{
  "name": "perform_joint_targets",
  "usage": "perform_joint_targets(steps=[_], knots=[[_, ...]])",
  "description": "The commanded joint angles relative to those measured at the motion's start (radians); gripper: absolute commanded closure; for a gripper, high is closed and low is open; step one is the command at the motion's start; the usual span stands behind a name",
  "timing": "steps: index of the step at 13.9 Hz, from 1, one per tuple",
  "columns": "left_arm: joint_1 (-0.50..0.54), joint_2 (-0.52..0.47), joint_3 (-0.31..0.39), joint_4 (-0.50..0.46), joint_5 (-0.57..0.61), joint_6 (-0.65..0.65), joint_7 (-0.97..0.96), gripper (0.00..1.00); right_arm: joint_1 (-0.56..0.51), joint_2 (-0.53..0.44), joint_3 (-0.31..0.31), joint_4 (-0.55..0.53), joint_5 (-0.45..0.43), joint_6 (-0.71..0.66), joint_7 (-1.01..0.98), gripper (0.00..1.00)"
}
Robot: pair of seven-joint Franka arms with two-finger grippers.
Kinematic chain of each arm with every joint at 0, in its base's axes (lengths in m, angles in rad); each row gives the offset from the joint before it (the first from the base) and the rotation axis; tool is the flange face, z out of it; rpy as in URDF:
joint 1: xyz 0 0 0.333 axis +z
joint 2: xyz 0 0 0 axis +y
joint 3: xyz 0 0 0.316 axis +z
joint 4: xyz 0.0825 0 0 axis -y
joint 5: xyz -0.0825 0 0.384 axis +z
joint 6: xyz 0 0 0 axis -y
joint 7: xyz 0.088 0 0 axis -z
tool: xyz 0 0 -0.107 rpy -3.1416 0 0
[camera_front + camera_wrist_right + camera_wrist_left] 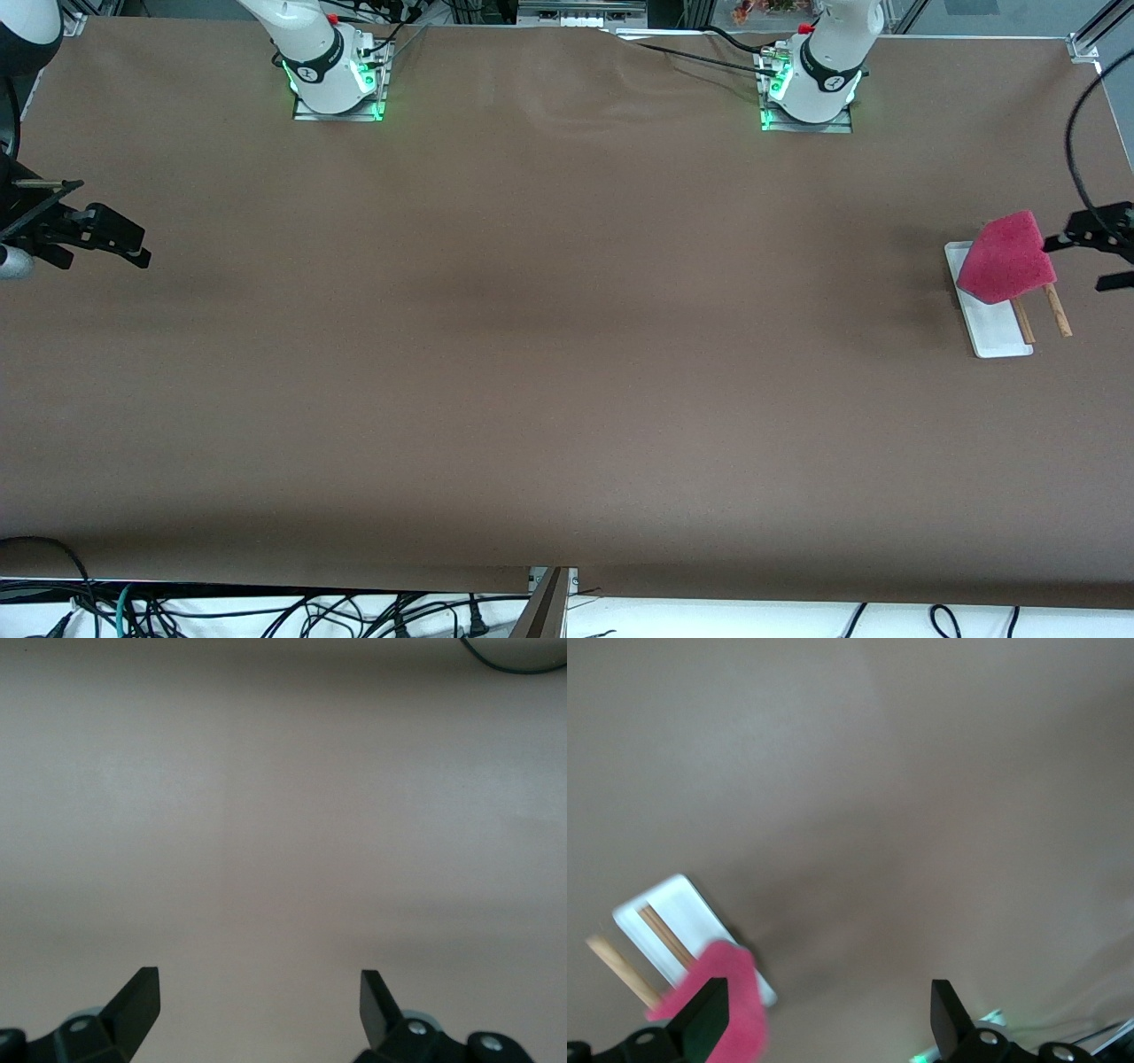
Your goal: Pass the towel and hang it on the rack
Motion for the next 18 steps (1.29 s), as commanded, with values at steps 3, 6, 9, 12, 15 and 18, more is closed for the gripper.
perform_joint_targets(steps=[3, 6, 9, 12, 15, 18], knots=[[-0.104, -0.083, 0.001, -0.08, 0.052, -0.002, -0.438, 0.0, -0.001, 0.01, 0.002, 0.021, -0.006, 0.002, -0.01, 0.0], [-0.15, -0.087, -0.015, -0.088, 0.053, 0.047, -0.656, 0.0, 0.0, 0.008, 0.004, 0.021, -0.006, 0.003, -0.01, 0.0], [-0.18, -0.151, -0.022, -0.175, 0.052, 0.136, -0.688, 0.0, 0.002, 0.01, 0.004, 0.021, -0.006, 0.017, -0.009, 0.0], [-0.219, -0.176, -0.022, -0.197, 0.055, 0.14, -0.712, 0.0, 0.0, 0.01, 0.004, 0.018, -0.007, 0.034, -0.009, 0.0], [-0.238, -0.177, -0.019, -0.2, 0.07, 0.166, -0.712, 0.0, 0.0, 0.027, 0.004, 0.021, -0.018, 0.057, -0.009, 0.0], [-0.302, -0.221, -0.019, -0.261, 0.208, 0.176, -0.724, 0.0, 0.002, 0.04, 0.005, 0.018, -0.052, 0.089, -0.009, 0.0]])
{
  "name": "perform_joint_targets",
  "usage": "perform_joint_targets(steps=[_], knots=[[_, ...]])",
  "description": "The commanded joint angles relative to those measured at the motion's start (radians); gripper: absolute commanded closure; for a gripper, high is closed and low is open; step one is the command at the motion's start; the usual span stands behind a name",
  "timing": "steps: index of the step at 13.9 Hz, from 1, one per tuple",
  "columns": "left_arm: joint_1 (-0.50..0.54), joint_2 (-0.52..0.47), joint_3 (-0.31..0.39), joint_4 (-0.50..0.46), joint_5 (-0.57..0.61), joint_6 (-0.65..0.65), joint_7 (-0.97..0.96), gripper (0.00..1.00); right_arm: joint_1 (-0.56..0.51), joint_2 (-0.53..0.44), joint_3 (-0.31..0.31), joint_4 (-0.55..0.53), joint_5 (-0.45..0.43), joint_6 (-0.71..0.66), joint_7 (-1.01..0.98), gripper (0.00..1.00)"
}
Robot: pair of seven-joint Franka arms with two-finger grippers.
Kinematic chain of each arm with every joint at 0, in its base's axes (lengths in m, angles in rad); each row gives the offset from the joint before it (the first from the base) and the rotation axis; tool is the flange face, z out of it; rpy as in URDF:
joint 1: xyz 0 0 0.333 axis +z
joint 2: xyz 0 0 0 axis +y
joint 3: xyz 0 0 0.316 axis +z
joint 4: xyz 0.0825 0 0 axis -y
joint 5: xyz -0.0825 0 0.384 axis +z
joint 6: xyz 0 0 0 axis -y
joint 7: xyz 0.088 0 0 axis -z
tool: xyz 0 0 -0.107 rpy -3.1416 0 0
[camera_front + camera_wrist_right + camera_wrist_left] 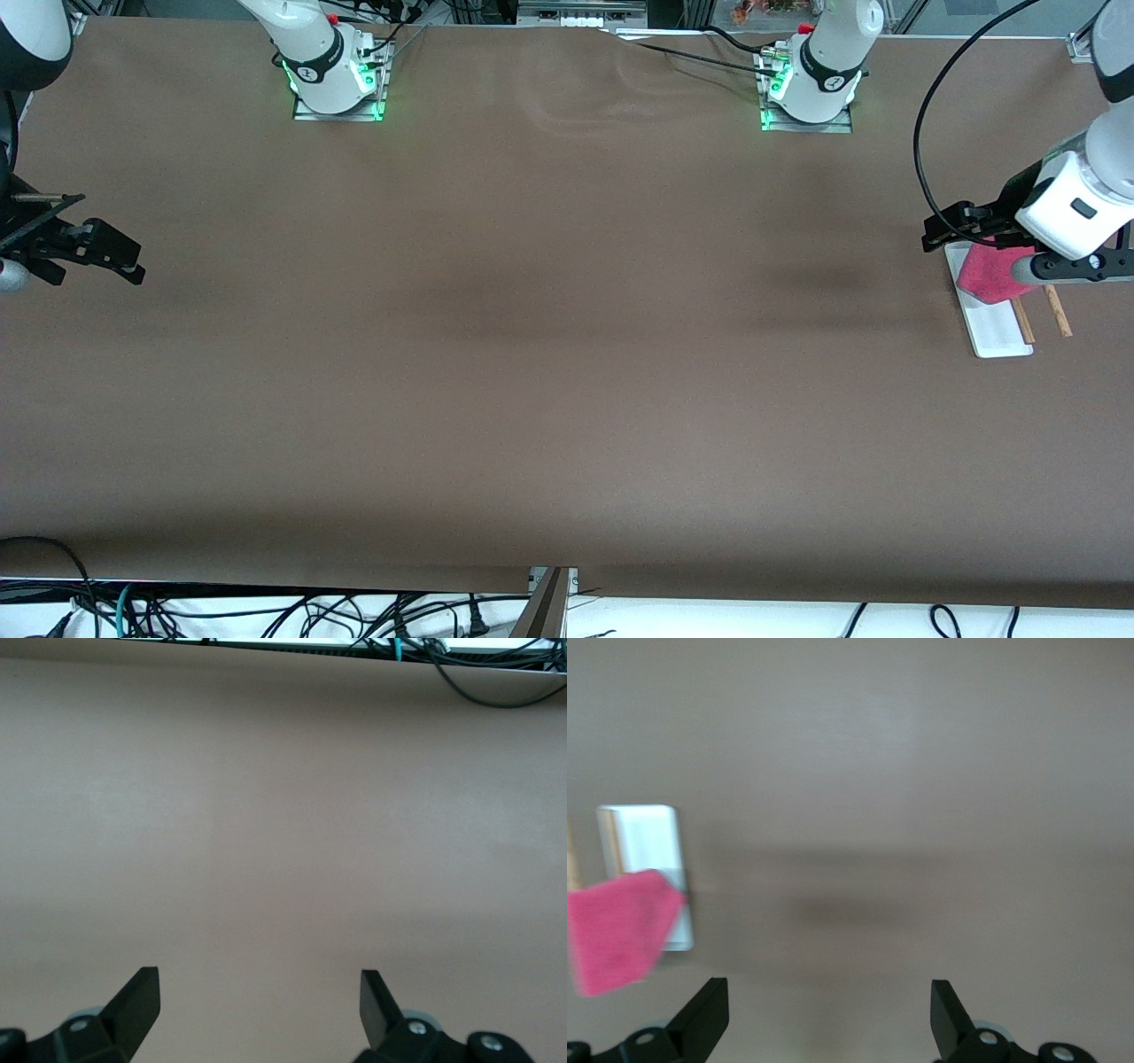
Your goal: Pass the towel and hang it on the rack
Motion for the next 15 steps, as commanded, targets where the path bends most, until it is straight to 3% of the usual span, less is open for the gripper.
perform_joint_targets(steps=[1, 8, 15], knots=[[-0.04, -0.059, 0.006, -0.073, 0.055, 0.027, -0.021, 0.0, 0.003, 0.015, 0.005, 0.021, -0.016, 0.008, 0.002, 0.0], [0.024, -0.051, 0.012, -0.076, -0.1, 0.036, -0.005, 0.0, 0.008, 0.024, 0.005, 0.018, 0.001, 0.009, -0.003, 0.0], [0.024, -0.043, 0.012, -0.072, -0.099, 0.038, -0.005, 0.0, 0.029, 0.022, 0.005, 0.021, 0.001, 0.009, -0.007, 0.0]])
